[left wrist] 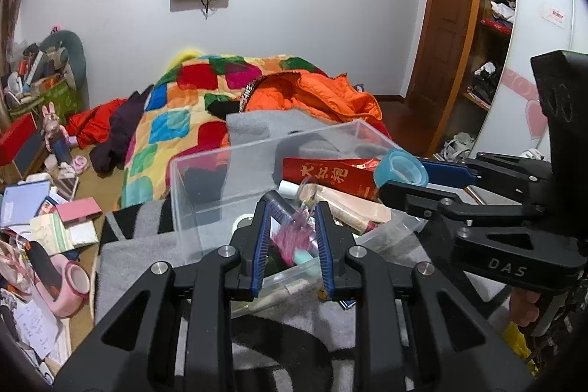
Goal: Organize objects
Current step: 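Drop the keychain into the box with left while right drops the tape roll in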
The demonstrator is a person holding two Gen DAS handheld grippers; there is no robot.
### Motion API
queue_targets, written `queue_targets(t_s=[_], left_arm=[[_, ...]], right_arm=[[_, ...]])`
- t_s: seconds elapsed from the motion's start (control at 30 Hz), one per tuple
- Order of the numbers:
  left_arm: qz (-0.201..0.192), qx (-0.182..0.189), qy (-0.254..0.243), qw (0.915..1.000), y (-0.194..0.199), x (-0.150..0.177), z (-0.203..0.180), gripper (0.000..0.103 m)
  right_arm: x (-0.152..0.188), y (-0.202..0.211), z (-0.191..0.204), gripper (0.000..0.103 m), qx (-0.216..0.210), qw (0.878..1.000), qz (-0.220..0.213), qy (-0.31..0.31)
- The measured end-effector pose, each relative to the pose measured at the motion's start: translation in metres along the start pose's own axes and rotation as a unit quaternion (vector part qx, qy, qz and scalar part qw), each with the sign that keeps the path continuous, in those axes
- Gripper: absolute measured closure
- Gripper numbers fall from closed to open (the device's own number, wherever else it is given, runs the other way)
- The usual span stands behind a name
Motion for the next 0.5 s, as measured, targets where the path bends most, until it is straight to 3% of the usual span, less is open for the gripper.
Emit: queue_targets(t_s=[0.4, 0.47, 0.5], left_arm=[[0.026, -0.001, 0.015, 0.9995, -0.026, 0.01, 0.008, 0.079], [0.031, -0.001, 0.019, 0.9993, -0.026, 0.012, 0.01, 0.074], [0.033, -0.002, 0.02, 0.9992, -0.026, 0.012, 0.012, 0.063]], right_arm=[[0.014, -0.033, -0.02, 0.068, 0.015, 0.999, 0.04, -0.024], [0.016, -0.036, -0.021, 0.068, 0.014, 0.999, 0.044, -0.027], [0.016, -0.036, -0.021, 0.068, 0.013, 0.998, 0.046, -0.028]])
Point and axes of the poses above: each gripper's, at about its wrist camera, not at the fingertips, and y roughly against the way its jaws point, z to its left, x to its underside, the point moved 5 cm from there along -y, roughly the way its jaws point, and after that the axes turned 1 degree about -x, right-handed, at the moved point
